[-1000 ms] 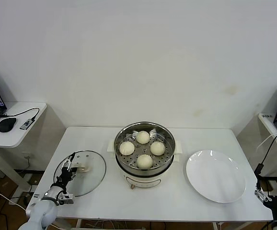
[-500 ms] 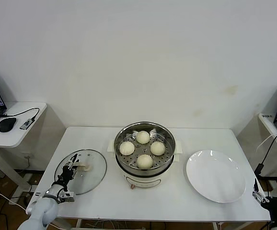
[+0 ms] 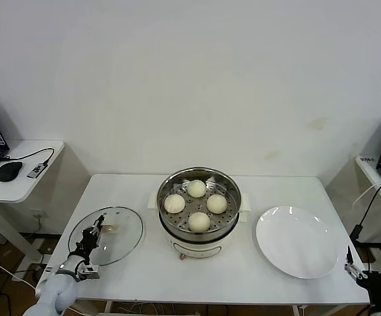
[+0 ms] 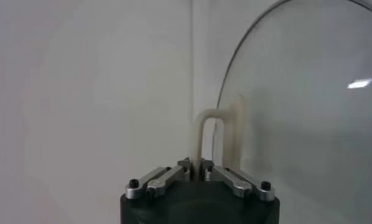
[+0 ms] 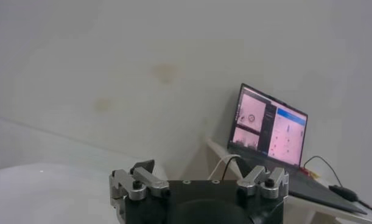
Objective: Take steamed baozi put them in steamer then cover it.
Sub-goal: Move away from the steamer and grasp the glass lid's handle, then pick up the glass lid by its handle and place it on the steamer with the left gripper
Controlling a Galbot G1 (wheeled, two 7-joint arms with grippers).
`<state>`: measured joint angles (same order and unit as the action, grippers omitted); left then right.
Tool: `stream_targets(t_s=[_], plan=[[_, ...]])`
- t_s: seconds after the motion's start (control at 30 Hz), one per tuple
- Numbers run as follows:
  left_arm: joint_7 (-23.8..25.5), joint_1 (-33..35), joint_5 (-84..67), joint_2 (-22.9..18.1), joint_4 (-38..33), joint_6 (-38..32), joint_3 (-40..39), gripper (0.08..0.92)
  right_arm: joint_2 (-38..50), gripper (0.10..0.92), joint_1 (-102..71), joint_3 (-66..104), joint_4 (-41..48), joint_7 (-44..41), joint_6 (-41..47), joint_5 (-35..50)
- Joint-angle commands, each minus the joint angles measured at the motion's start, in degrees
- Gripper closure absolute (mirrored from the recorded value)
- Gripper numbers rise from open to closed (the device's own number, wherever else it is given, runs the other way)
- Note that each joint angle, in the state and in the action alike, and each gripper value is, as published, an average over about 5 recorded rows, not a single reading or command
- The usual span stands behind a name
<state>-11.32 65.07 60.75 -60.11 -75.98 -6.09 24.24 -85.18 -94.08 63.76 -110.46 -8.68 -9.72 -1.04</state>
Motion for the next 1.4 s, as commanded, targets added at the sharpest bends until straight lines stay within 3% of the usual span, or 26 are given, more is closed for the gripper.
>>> stream_targets(t_s=[0.03, 0.2, 0.53, 0.73, 0.9, 1.13, 1.4], plan=[[-1.09, 4.56, -0.06, 0.36, -9.43, 2.48, 3.78, 0.857, -0.09, 0.203, -0.06, -0.34, -0.25, -0.07, -0.1, -0.2], [0.58, 8.62, -1.35, 1.86, -17.52, 5.16, 7.41, 0.857, -0.15, 0.203, -0.21, -1.06, -0.74, -0.12, -0.13, -0.47], [6.66, 13.07, -11.23, 8.88, -31.79, 10.62, 12.0, 0.857, -0.08, 0.203, -0.89, -2.29, -2.17, -0.29, -0.06, -1.02], [9.57, 10.29, -13.36, 13.26, -38.58, 17.07, 7.4, 0.857, -0.61, 0.203, -1.3, -3.93, -2.87, -0.33, -0.15, -2.24], [12.65, 5.72, -16.17, 16.61, -42.83, 23.48, -2.9, 0.857, -1.34, 0.203, -1.38, -5.47, -3.06, -0.29, -0.33, -3.23], [15.51, -5.36, -12.56, 13.93, -43.69, 29.73, -20.05, 0.857, -2.84, 0.203, -1.46, -8.17, -2.04, 0.09, -1.02, -5.19], [18.68, -18.93, -7.0, 4.22, -38.51, 35.76, -32.97, 0.857, -4.21, 0.203, -0.82, -10.09, -1.47, 0.45, -1.0, -7.07]])
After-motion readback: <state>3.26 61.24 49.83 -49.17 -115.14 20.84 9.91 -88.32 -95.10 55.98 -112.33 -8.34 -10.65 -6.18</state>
